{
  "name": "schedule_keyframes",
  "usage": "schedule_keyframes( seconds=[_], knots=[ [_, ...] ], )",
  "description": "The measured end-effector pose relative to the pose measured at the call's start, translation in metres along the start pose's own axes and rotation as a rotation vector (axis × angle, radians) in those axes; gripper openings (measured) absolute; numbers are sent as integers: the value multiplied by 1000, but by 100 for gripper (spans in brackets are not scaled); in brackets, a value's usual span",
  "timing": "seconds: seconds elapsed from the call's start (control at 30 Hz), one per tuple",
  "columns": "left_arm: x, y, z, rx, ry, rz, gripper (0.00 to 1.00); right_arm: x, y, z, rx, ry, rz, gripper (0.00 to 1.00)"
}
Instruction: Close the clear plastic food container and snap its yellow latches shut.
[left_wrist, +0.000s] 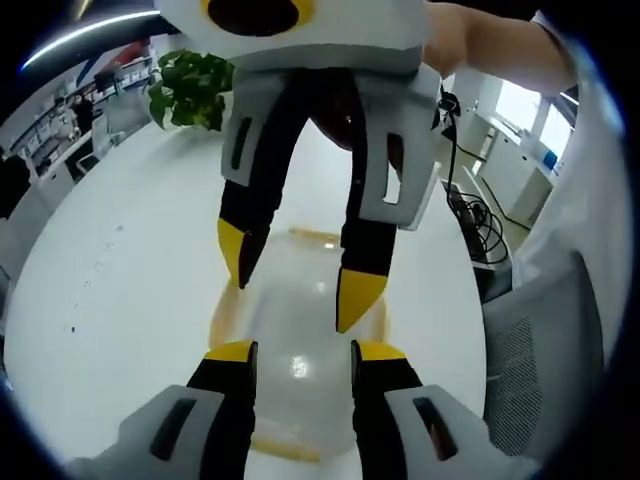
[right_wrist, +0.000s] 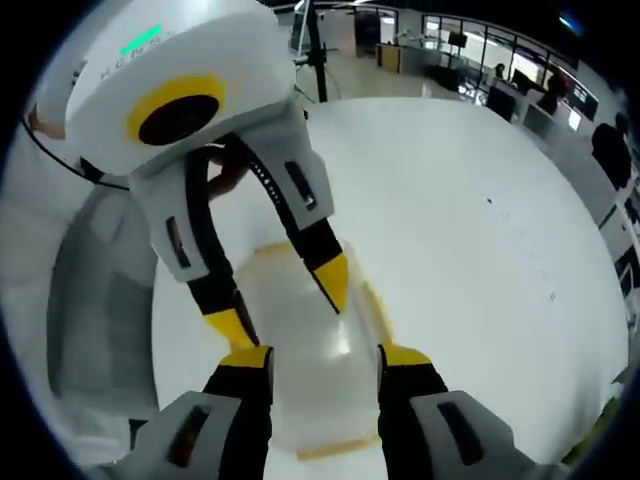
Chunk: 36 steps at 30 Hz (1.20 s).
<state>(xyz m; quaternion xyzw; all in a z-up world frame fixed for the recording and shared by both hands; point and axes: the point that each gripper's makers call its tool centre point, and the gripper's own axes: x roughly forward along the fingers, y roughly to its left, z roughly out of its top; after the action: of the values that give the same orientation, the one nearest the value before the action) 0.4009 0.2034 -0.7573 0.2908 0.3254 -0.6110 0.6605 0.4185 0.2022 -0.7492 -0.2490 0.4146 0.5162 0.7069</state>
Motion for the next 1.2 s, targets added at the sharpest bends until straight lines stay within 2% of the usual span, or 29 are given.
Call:
schedule_keyframes(
  seconds=[0.37,0.67,0.87,0.97,1.0,1.2],
  knots=[
    [0,-9,0,-26,-12,4,38,3,-12,3,-3,-2,-1,41],
    [2,-21,1,-20,-19,5,43,11,-19,2,1,13,17,42],
    [5,-25,-1,36,3,41,47,16,-21,-2,11,34,47,43],
    [6,-26,-2,57,6,67,48,20,-17,-6,-7,71,75,42],
    [6,-28,-2,67,5,76,49,21,-16,-3,-2,59,89,42],
    [9,-28,-3,96,1,134,50,23,-16,-3,-5,81,130,43]
  ],
)
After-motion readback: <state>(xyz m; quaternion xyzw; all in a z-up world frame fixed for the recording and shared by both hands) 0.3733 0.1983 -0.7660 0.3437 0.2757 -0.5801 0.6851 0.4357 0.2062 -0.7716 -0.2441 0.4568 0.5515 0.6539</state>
